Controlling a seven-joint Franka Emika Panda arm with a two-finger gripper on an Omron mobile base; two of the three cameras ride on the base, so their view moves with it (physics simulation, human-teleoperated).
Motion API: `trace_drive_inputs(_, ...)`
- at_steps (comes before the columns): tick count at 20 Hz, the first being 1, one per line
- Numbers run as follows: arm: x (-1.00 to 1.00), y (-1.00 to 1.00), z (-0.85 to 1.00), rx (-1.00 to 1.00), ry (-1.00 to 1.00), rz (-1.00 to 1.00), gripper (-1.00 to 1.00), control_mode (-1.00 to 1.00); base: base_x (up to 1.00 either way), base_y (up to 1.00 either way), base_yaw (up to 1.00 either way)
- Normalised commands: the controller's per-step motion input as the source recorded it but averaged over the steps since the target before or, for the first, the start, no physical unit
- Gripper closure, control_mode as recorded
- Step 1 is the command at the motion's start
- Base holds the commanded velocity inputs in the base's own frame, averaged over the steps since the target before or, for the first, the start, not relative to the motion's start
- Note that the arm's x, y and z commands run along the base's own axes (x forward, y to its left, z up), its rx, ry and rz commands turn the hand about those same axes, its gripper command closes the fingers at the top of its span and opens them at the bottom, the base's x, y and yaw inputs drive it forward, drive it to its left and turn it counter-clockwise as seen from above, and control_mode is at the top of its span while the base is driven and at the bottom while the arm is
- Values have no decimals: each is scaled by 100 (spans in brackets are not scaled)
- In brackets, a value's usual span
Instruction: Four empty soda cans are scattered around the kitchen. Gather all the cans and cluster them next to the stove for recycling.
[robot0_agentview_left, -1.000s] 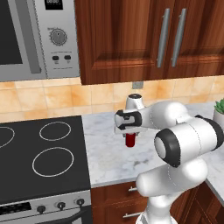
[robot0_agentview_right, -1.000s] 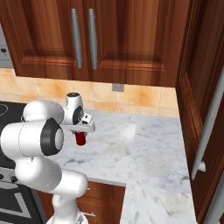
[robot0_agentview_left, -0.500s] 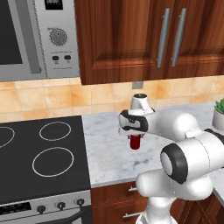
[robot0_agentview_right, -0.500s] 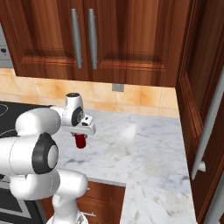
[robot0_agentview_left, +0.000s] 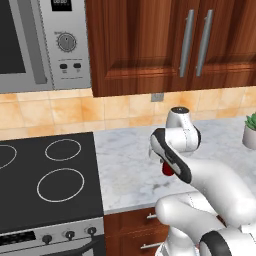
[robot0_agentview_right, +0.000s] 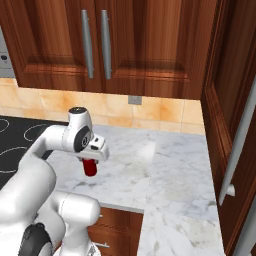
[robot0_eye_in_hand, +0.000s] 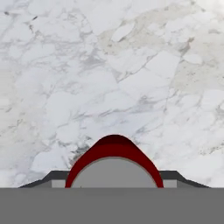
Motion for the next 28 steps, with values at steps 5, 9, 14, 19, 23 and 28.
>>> trace_drive_inputs(5, -41, -32, 66, 0, 3, 0, 100, -100, 0, 0, 0)
trace_drive_inputs(9, -44, -7, 36, 0, 5, 0, 100, -100, 0, 0, 0)
trace_drive_inputs(14, -60, -1, 49, 0, 1, 0, 100, -100, 0, 0, 0)
trace_drive_inputs(19, -51, 0, 35, 0, 0, 0, 100, -100, 0, 0, 0)
trace_drive_inputs(23, -25, 0, 20, 0, 0, 0, 100, -100, 0, 0, 0)
trace_drive_inputs(28, 0, 0, 0, 0, 0, 0, 100, -100, 0, 0, 0)
